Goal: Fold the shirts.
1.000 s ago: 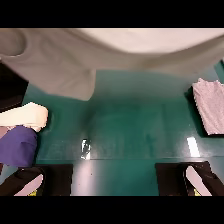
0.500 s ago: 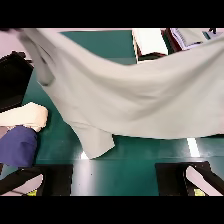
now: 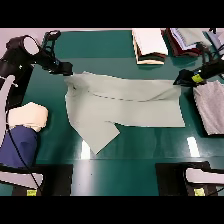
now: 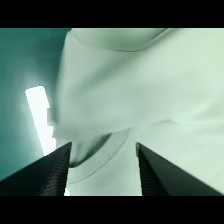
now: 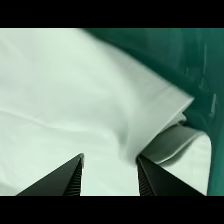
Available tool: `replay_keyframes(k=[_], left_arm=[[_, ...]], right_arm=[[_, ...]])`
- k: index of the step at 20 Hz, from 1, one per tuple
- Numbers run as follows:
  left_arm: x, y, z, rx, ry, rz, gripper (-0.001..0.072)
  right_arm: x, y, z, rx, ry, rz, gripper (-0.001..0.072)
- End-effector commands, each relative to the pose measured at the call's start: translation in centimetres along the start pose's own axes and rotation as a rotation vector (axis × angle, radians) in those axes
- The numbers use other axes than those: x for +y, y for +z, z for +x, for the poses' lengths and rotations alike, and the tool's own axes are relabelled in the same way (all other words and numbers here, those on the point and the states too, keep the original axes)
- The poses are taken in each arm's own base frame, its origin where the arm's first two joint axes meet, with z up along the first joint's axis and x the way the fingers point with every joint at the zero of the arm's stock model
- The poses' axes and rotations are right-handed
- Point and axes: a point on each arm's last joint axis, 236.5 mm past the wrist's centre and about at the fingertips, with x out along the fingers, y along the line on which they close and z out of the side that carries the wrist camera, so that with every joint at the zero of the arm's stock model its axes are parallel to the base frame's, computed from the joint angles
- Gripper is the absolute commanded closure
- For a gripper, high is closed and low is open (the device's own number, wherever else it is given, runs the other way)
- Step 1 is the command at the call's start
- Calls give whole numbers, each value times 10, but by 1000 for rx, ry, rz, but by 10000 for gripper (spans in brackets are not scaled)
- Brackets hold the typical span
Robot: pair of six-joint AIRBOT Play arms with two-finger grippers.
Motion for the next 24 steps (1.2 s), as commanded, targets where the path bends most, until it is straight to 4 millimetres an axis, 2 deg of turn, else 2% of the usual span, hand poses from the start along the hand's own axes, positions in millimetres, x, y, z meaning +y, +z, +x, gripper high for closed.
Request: replay_keyframes(k=[1,3,4,7,8,11,12,14,16,20,22,24], left_arm=[[29,-8,-10,41,10,-74,221],[42,-24,-31,80,-30,-149,221],[48,-39,-38,109,-42,-183,221],[49,-102,-37,171,-47,-262,220],[45,-130,-31,198,-51,-283,220],[12,-202,-11,264,-144,-388,220],[4,-222,-5,283,-168,-407,220],[-11,-248,7,313,-224,-452,221],[-23,-258,15,307,-279,-486,221],[-28,-268,30,277,-294,-550,221],[-38,-265,37,252,-290,-514,221],[-55,-252,43,202,-297,-465,223]], right_arm=[[14,13,2,2,64,-39,323],[20,8,-17,-11,65,-77,325],[24,3,-25,-20,66,-88,325],[33,-16,-40,-65,64,-103,325],[35,-23,-43,-82,68,-100,325],[39,-38,-47,-120,81,-88,326],[38,-42,-47,-128,80,-85,325],[39,-47,-47,-129,80,-84,326],[40,-49,-48,-126,84,-83,326],[50,-47,-49,-136,131,-71,326],[50,-47,-49,-136,130,-71,326],[50,-48,-49,-132,129,-72,326]])
